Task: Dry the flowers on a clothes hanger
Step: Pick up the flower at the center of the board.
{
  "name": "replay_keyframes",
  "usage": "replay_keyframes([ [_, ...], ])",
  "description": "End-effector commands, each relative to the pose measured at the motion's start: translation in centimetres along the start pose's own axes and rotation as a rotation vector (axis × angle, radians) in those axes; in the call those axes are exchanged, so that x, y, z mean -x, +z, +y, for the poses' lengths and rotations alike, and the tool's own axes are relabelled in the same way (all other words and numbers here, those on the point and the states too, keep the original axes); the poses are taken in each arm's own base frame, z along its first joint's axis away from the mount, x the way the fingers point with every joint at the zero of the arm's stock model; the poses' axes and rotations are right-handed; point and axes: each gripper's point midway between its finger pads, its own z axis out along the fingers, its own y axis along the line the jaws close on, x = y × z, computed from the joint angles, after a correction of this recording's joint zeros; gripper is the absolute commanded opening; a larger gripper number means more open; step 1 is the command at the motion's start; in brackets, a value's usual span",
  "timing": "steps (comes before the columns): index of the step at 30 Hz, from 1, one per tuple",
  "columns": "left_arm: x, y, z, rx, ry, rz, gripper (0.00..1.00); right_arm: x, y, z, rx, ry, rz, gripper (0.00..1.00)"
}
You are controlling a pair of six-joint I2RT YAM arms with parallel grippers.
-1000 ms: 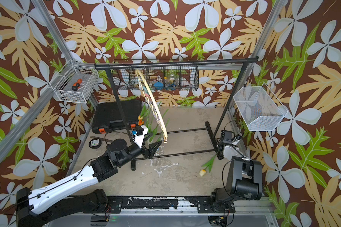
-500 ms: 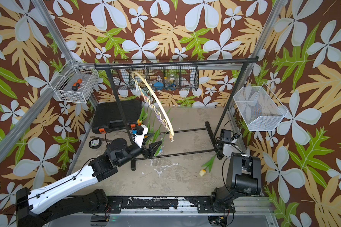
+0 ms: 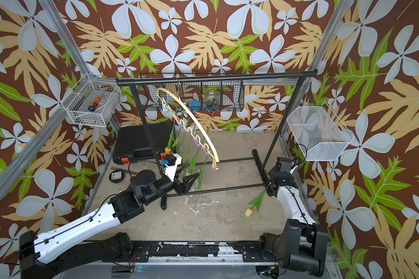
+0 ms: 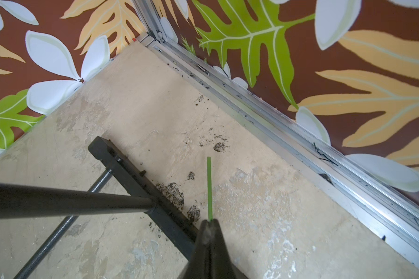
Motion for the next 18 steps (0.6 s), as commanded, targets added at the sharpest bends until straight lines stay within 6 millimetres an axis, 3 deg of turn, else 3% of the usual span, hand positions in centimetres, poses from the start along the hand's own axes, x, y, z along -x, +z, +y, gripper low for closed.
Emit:
replay_keyframes([
  [1, 0.5, -0.1, -0.3, -0.013, -0.002, -0.017, 0.74, -0.3, 0.7, -0.1, -0.022, 0.012, 0.016, 0.30],
  [2, 0.5, 0.0, -0.3, -0.015, -0.002, -0.016, 0.74, -0.6, 1.2, -0.2, -0.042, 0.010, 0.042, 0.41],
  [4, 0.5, 0.0, -0.4, -0.019, -0.005, -0.014, 0.73, -1.5, 2.3, -0.5, -0.075, 0.003, 0.089, 0.49],
  [18, 0.2, 0.3, -0.5, -0.026, -0.014, 0.019, 0.73, -6.0, 7.6, 0.9, 0.044, 0.047, 0.379, 0.59],
])
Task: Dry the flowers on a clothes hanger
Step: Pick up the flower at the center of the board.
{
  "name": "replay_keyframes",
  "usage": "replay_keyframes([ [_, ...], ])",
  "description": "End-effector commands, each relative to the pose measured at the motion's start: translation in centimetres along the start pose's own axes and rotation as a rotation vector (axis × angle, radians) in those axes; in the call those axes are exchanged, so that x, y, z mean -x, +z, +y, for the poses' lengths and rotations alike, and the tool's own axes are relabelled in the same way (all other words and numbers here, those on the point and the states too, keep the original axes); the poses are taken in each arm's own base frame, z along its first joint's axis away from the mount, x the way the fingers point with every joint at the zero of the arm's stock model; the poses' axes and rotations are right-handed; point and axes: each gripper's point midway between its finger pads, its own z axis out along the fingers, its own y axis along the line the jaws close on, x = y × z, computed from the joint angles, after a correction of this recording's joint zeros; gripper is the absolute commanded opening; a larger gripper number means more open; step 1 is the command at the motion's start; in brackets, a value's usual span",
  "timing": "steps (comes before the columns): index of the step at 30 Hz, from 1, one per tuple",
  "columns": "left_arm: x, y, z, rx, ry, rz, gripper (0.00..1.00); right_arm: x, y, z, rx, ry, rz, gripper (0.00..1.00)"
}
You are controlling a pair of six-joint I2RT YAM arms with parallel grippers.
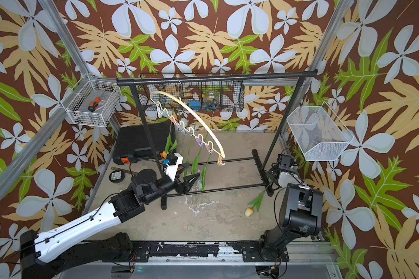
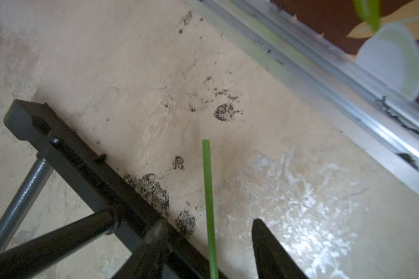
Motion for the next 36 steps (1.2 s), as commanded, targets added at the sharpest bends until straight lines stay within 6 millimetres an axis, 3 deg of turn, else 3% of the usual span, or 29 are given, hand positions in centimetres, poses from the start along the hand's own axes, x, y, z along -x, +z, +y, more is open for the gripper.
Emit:
replay_keyframes([
  [1, 0.2, 0.0, -0.2, -0.010, -0.007, 0.005, 0.73, -0.9, 0.7, 0.7, 0.048, 0.008, 0.067, 0.59],
  [4, 0.2, 0.1, -0.2, -0.009, -0.010, 0.010, 0.73, -0.8, 1.3, 0.6, 0.039, 0.002, 0.077, 0.58],
  [6, 0.3, 0.1, -0.2, -0.009, -0.011, 0.010, 0.73, -0.8, 1.6, 0.5, 0.033, -0.002, 0.086, 0.52],
  [11, 0.3, 0.2, -0.3, -0.010, -0.011, 0.016, 0.72, -1.1, 1.6, 0.7, 0.048, -0.022, 0.109, 0.22],
  [15, 0.3, 0.3, -0.3, -0.011, -0.013, 0.017, 0.72, -0.5, 0.4, 1.2, 0.069, -0.044, 0.092, 0.02],
  [21, 0.9, 0.2, -0.5, -0.016, -0.010, 0.005, 0.72, 1.7, -3.4, 2.0, 0.102, -0.075, 0.011, 0.00],
  [24, 1.4, 0.1, -0.6, -0.019, -0.002, -0.005, 0.72, 2.7, -5.9, 3.1, 0.167, -0.096, -0.043, 0.00],
  [27, 2.4, 0.1, -0.7, -0.016, 0.006, -0.021, 0.72, 3.2, -9.2, 5.6, 0.324, -0.161, -0.095, 0.00],
  [31, 4.2, -0.3, -1.0, -0.020, 0.018, -0.062, 0.72, 2.2, -16.3, 10.9, 0.730, -0.276, -0.183, 0.00],
  [36, 5.4, -0.3, -2.2, -0.082, 0.073, -0.088, 0.70, 1.0, -25.7, 13.8, 1.099, -0.402, -0.358, 0.00],
])
